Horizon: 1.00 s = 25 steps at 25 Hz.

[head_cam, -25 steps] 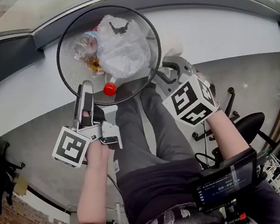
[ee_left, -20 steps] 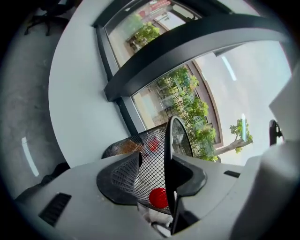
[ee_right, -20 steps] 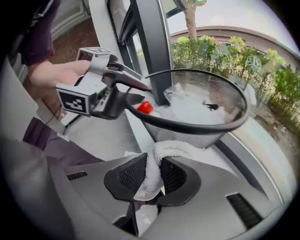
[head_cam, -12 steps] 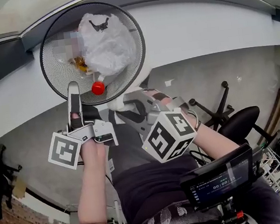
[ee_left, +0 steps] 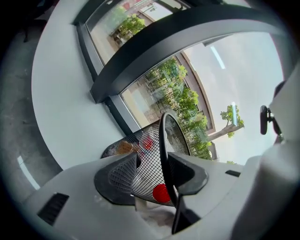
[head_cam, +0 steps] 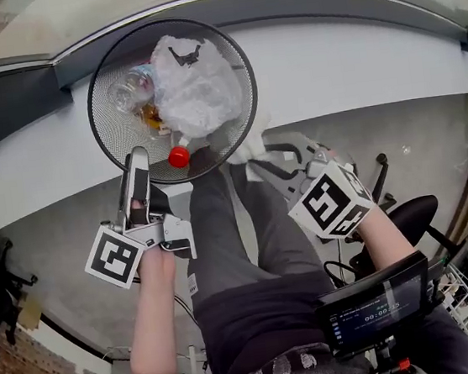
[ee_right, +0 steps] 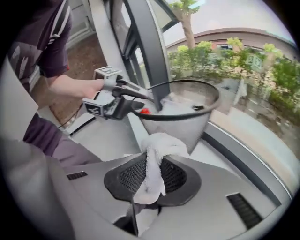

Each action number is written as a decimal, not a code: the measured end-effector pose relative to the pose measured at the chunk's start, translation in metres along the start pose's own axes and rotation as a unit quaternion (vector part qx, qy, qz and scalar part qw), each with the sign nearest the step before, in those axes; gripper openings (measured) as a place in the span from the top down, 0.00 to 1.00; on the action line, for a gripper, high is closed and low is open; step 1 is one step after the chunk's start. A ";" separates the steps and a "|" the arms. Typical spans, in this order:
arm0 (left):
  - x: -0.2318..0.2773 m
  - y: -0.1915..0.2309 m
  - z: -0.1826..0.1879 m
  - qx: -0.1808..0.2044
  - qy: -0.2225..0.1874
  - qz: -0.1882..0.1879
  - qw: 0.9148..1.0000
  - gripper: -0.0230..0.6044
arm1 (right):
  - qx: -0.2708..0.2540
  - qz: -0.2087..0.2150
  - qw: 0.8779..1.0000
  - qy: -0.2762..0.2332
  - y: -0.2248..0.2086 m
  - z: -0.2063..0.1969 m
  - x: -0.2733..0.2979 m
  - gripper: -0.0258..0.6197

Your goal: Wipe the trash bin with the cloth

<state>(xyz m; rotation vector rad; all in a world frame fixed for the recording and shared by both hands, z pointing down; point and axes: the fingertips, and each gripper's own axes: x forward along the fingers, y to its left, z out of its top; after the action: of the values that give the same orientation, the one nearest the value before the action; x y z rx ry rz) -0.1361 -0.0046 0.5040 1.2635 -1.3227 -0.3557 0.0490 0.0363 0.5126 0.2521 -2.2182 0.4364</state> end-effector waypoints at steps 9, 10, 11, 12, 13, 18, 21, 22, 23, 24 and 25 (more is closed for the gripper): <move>-0.006 -0.009 0.000 0.031 0.024 -0.019 0.999 0.68 | 0.007 -0.154 0.988 0.013 -0.106 0.003 -0.024 0.84; -0.006 -0.007 0.000 0.017 0.021 -0.016 0.999 0.68 | -0.013 -0.126 0.991 0.036 -0.087 0.000 -0.008 0.84; -0.006 -0.005 0.000 0.003 0.015 -0.014 1.000 0.69 | -0.020 -0.093 0.994 0.048 -0.064 -0.002 0.008 0.84; -0.006 -0.004 -0.001 -0.008 0.010 -0.012 1.000 0.70 | -0.016 -0.058 0.997 0.050 -0.040 -0.002 0.021 0.84; -0.007 -0.003 -0.002 -0.013 0.006 -0.010 1.000 0.71 | -0.010 -0.022 0.999 0.044 -0.014 0.001 0.032 0.84; -0.006 -0.005 -0.001 0.003 0.005 -0.013 1.000 0.71 | -0.021 0.106 0.993 -0.042 0.087 0.046 0.037 0.84; -0.008 -0.005 -0.001 0.005 0.009 -0.015 1.000 0.71 | -0.015 0.108 0.994 -0.029 0.081 0.036 0.029 0.84; -0.008 -0.006 -0.001 0.006 0.011 -0.018 1.000 0.71 | -0.012 0.093 0.996 -0.008 0.066 0.022 0.026 0.84; -0.009 -0.008 -0.001 0.008 0.013 -0.027 1.000 0.71 | -0.007 0.069 0.997 0.013 0.046 0.006 0.021 0.84; -0.010 -0.011 -0.001 0.012 0.015 -0.040 0.999 0.70 | 0.003 0.039 0.999 0.032 0.021 -0.008 0.013 0.84; -0.013 -0.014 0.000 0.018 0.018 -0.054 0.998 0.69 | 0.015 0.007 0.999 0.047 -0.005 -0.020 0.004 0.84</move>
<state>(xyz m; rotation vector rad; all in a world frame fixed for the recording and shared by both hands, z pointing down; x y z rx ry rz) -0.1342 0.0007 0.4858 1.3694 -1.2394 -0.3845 0.0620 0.0396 0.5287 0.2268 -2.1236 0.4794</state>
